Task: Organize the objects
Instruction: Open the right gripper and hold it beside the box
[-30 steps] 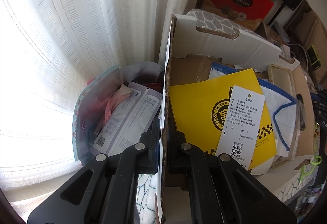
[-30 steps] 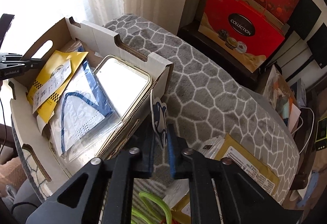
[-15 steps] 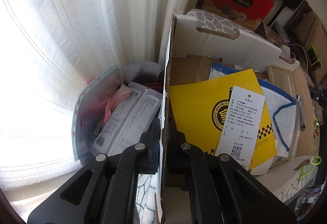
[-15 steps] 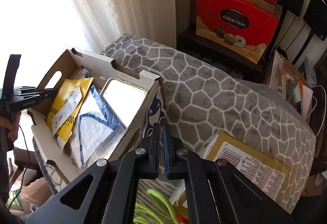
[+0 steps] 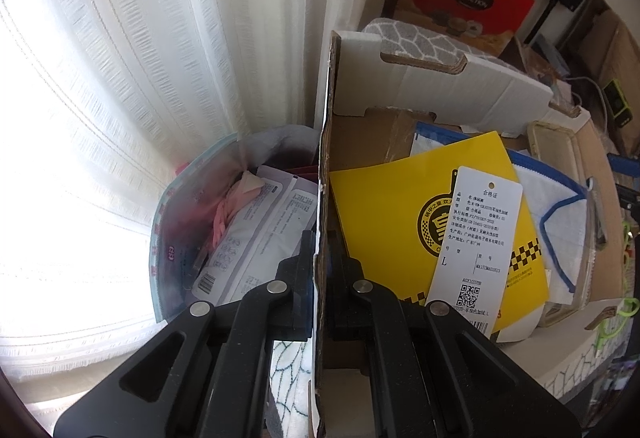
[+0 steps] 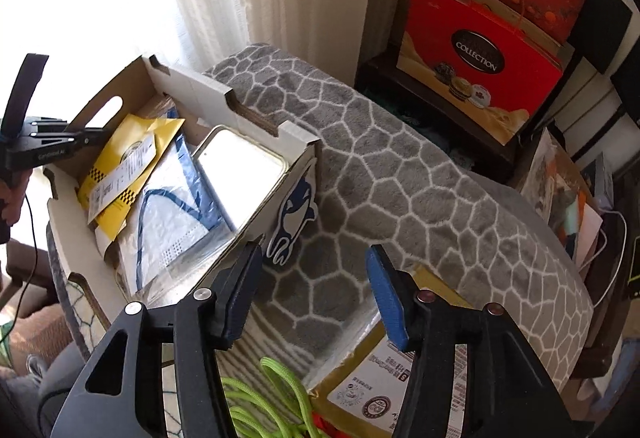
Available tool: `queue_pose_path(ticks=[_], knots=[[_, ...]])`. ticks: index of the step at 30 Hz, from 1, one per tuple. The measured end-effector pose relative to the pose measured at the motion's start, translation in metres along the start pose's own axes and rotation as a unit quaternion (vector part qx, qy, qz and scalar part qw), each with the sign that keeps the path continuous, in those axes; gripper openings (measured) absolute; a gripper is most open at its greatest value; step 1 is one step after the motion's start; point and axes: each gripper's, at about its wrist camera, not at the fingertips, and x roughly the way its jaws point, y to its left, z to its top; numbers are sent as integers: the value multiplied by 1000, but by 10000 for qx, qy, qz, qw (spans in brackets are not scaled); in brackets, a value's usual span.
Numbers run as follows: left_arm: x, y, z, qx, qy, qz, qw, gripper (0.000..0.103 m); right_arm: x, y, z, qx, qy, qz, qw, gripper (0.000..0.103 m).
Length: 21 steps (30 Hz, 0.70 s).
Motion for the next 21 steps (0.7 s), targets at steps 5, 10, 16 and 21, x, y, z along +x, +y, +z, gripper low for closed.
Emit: queue_pose_path(ticks=[5, 10, 16, 21], knots=[[-1, 11, 1, -201, 6, -112, 9997, 4, 3, 5, -3, -76, 0, 38, 10000, 52], [-1, 11, 3, -176, 21, -104, 9998, 4, 14, 21, -1, -478, 150, -327, 9982, 54], [1, 15, 5, -217, 17, -104, 9997, 4, 24, 21, 9, -766, 254, -504, 9955, 63], [1, 15, 4, -173, 10, -107, 9998, 4, 26, 9, 14, -626, 193, -898, 9938, 60]])
